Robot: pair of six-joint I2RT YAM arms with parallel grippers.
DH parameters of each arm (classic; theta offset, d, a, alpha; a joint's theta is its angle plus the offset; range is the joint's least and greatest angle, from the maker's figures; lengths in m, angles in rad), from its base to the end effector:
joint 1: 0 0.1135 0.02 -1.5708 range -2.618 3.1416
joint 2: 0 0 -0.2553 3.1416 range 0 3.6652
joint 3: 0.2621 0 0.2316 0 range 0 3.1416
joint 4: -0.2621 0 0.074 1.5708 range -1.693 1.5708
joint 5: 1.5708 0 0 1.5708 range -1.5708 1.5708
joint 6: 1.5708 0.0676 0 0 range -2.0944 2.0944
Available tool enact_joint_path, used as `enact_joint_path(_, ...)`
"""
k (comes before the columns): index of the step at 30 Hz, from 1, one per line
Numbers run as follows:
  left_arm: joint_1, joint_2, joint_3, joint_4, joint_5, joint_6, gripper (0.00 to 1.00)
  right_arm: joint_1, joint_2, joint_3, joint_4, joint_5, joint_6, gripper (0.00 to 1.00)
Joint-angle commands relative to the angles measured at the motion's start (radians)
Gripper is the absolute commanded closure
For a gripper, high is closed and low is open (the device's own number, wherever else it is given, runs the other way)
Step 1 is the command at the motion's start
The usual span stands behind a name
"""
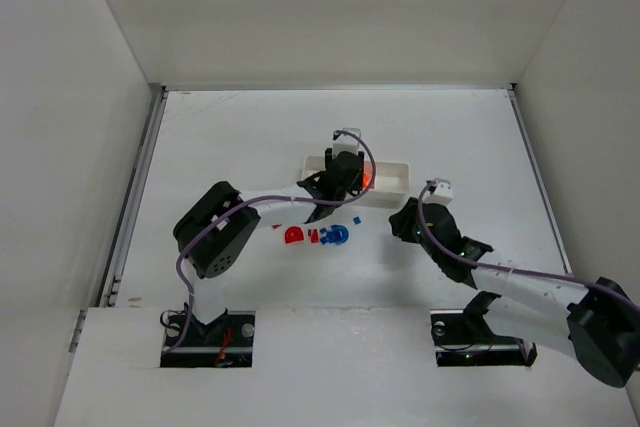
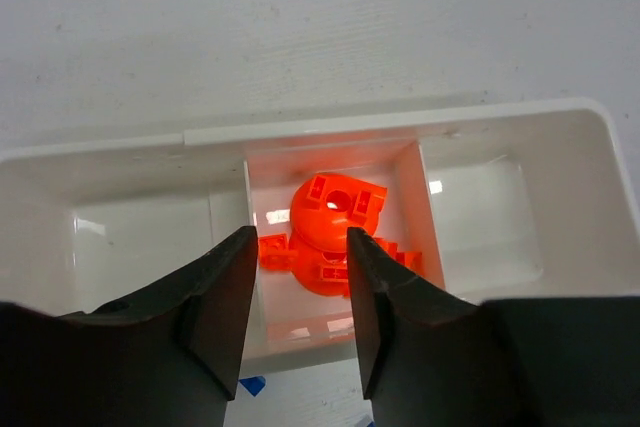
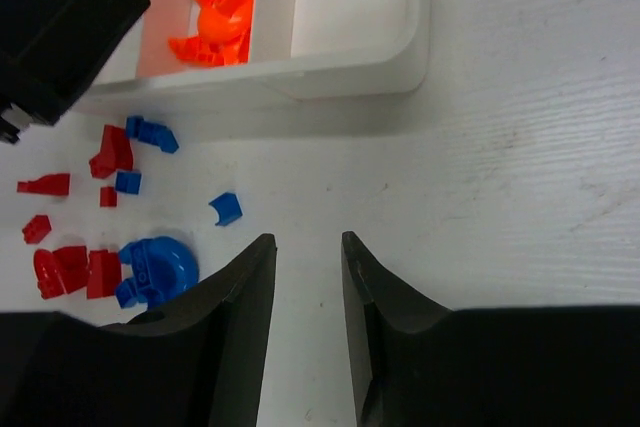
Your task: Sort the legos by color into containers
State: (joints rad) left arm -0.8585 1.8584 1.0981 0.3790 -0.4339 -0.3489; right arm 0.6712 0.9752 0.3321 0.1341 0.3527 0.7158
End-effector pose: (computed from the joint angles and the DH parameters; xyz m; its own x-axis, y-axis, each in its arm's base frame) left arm 0.2970 -0.3004 0.1973 -0.3761 -0.0390 -0.9257 0.3225 0.9311 -0.1703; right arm 0.1804 0.1134 0.1717 -0.5159 0.3767 -0.7694 -0.0117 0.8949 0.4460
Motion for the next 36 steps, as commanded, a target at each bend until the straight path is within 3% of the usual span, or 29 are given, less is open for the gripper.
enact_joint_path(1,0.002,-0.073,0.007,0.021,0.009,-0.024,0.59,0.069,0.065,0.050,0.047,0.014,0.010,0.65)
enact_joint_path(4,-0.001,-0.138,-0.049,0.021,0.004,-0.047,0.55,0.168,0.164,0.106,0.071,0.026,0.001,0.72)
enact_joint_path(8,0.009,-0.249,-0.151,-0.003,-0.008,-0.108,0.55,0.305,0.279,0.186,0.101,0.080,-0.006,0.71)
enact_joint_path(15,0.100,-0.548,-0.375,-0.098,-0.031,-0.261,0.56,0.468,0.491,0.347,0.162,0.131,-0.044,0.55)
enact_joint_path(24,0.275,-0.924,-0.595,-0.276,-0.022,-0.421,0.55,0.483,0.750,0.570,0.202,0.055,-0.122,0.45)
enact_joint_path(36,0.321,-1.050,-0.693,-0.337,0.020,-0.427,0.55,0.437,0.901,0.711,0.136,-0.008,-0.153,0.44)
